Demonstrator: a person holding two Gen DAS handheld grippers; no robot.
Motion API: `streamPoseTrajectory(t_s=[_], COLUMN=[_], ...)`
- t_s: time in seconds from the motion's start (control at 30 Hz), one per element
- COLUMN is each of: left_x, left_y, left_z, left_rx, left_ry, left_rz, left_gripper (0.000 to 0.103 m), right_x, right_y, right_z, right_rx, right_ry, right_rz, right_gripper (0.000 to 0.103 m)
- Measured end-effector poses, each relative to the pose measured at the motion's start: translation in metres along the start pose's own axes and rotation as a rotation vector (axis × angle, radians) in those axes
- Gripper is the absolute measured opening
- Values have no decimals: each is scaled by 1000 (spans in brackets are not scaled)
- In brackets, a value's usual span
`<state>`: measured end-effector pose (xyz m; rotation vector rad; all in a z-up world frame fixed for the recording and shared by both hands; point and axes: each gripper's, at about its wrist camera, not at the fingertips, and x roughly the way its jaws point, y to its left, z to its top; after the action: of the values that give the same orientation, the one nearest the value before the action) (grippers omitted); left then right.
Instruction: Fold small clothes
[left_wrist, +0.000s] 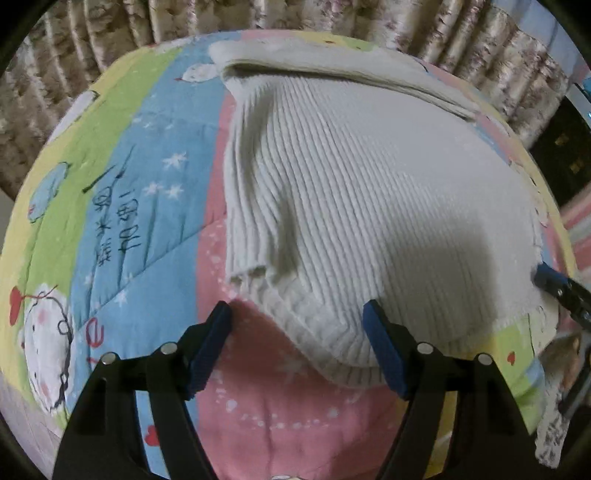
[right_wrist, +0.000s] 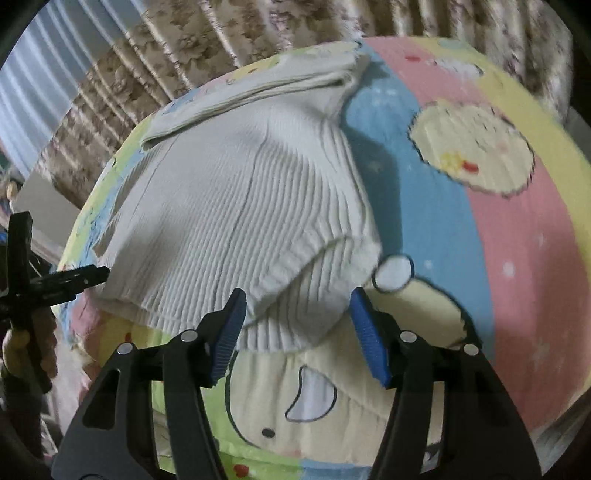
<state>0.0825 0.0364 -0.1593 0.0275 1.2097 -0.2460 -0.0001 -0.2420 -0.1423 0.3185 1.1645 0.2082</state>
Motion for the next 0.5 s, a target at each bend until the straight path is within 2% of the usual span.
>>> streamPoseTrajectory(t_s=[0.1, 0.23, 0.37, 0.5], left_x=[-2, -4, -6, -4], left_y=[-3, -11, -4, -10], left_z=[1, 0, -9, -4], left_rx=[-37, -1, -38, -14], left_ry=[13, 44, 71, 72], left_rz=[-33, -17, -52, -54], left_gripper=[75, 75, 75, 75], right_x=[-1, -5, -7, -1], right_y=[-2, -3, -3, 0], right_z=[-1, -4, -12, -3], right_rx=[30, 57, 79, 70], right_ry=[1, 12, 17, 15], right_rz=[35, 56, 72, 82], right_gripper=[63, 63, 64, 67])
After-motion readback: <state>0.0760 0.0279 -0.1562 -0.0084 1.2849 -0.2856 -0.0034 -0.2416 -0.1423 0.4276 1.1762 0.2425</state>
